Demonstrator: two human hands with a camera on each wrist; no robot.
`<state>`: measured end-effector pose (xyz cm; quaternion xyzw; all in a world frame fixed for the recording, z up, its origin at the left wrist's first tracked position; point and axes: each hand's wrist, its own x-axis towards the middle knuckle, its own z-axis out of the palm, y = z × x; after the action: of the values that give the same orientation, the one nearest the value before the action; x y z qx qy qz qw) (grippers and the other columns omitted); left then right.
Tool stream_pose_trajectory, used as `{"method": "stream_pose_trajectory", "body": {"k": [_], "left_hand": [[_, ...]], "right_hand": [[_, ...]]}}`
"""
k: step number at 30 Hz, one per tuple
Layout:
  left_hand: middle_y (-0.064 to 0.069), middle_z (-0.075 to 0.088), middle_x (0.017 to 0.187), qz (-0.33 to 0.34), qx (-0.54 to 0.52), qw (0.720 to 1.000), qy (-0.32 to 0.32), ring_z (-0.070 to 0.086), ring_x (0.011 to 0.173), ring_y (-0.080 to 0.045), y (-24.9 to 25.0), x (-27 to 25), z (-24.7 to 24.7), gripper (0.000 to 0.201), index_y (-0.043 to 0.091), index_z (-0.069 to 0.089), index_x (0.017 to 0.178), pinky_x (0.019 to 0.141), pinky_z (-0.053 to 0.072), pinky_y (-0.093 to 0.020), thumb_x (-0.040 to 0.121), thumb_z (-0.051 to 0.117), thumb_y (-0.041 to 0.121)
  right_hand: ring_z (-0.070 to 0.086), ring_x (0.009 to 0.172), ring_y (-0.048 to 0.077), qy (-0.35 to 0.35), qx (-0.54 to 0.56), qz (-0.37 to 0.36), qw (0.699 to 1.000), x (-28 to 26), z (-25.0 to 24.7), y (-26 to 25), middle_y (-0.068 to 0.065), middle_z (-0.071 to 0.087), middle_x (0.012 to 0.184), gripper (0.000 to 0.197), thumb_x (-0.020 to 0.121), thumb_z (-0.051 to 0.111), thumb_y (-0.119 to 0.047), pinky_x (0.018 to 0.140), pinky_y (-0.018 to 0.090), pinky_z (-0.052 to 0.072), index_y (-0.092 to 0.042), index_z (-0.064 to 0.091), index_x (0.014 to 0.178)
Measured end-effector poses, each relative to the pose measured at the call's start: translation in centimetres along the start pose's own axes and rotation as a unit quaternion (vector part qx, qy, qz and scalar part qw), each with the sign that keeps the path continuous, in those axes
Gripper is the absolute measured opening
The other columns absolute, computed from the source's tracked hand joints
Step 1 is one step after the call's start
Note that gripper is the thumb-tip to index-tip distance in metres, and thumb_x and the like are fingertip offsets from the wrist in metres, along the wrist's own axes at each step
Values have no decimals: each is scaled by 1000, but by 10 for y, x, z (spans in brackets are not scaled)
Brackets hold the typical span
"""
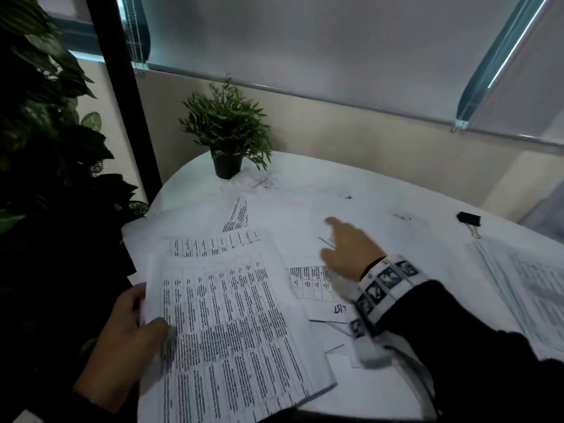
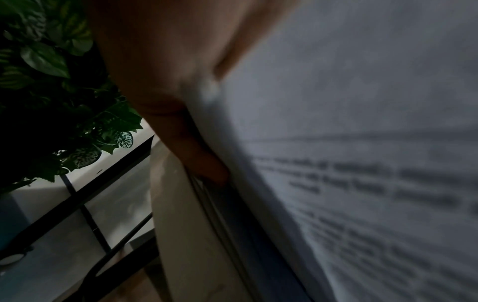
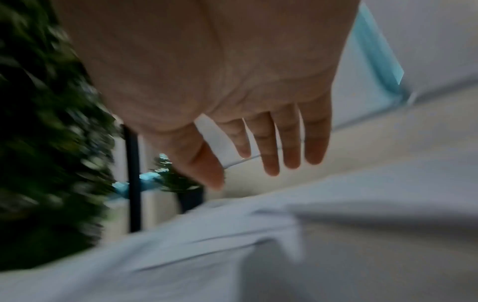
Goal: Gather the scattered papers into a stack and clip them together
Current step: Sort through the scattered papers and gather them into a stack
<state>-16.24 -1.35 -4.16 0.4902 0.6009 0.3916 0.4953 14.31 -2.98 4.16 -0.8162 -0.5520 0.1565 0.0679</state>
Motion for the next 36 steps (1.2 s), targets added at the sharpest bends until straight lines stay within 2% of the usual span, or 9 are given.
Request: {"method": "stream_pose_trajectory", "body": {"k": [3, 6, 11, 19, 24, 28, 31, 33, 36], "left_hand": [[-6, 50, 119, 37, -19, 999, 8, 52, 100, -27, 3, 0, 0, 66, 12, 33, 140, 90, 40, -38, 84, 49, -20], [-5, 50, 122, 78, 13, 997, 1, 53, 108, -28, 3, -2, 1, 58, 29, 44, 131, 94, 41, -40, 88, 53, -10], [-5, 58, 113, 69, 24, 997, -40, 50, 109, -19, 8, -8, -1, 25, 14, 65, 103, 93, 33, -27, 85, 63, -3], [-9, 62, 114, 59, 1, 995, -77, 56, 111, -25, 3, -8, -1, 30, 13, 69, 97, 99, 40, -34, 84, 59, -12], [-8, 65, 115, 48, -23, 997, -58, 61, 110, -26, -8, -3, -2, 36, 20, 69, 94, 104, 43, -43, 86, 55, -12], [6, 70, 105, 57, -24, 997, -49, 63, 107, -17, -12, 1, -3, 33, 22, 69, 93, 98, 47, -33, 87, 55, -8], [27, 71, 75, 25, -73, 995, -69, 66, 85, 6, -6, -1, -5, 30, 22, 64, 95, 63, 47, -3, 94, 47, -3], [25, 70, 65, 8, -110, 990, -84, 67, 70, 8, 3, -6, -3, 30, 23, 60, 89, 51, 45, -2, 98, 39, 2], [1, 76, 77, -61, -232, 964, -116, 71, 71, -5, 9, -8, 2, 35, 14, 65, 93, 62, 56, -20, 99, 39, 37]], "right_hand": [[39, 126, 35, -48, -211, 144, 966, 13, -8, 49, 16, 39, 137, 89, 79, 59, -27, 98, 46, 42, -18, 3, 147], [56, 106, 28, -107, -218, 138, 960, 20, 1, 70, 15, 52, 128, 98, 82, 58, -24, 83, 35, 47, -16, -14, 149], [58, 91, 26, -55, -234, 86, 967, 19, 7, 75, 6, 52, 95, 41, 88, 43, -26, 79, 33, 50, -9, 39, 125], [51, 80, 22, -37, -242, 77, 966, 3, -9, 59, 5, 54, 95, 13, 91, 43, -29, 67, 29, 41, -17, 44, 92], [51, 59, 25, 148, 90, -122, 977, -38, -40, -7, 0, 53, 63, 10, 91, 47, -20, 54, 30, 39, -18, 42, 83], [46, 41, 13, 166, 502, -204, 824, -73, -54, -47, -1, 57, 52, 23, 95, 47, -5, 41, 21, 37, -26, 42, 87], [41, 46, 1, 164, 377, -180, 894, -56, -17, -41, -11, 54, 59, 27, 96, 45, -5, 51, 17, 36, -27, 50, 82], [48, 58, -3, 102, 245, -160, 951, -43, 19, -29, -13, 56, 74, 31, 97, 45, -8, 64, 18, 38, -33, 54, 80], [38, 36, 2, -46, 196, -84, 976, -43, 53, -17, -4, 57, 73, 27, 98, 41, -9, 44, 18, 35, -28, 57, 88]]}}
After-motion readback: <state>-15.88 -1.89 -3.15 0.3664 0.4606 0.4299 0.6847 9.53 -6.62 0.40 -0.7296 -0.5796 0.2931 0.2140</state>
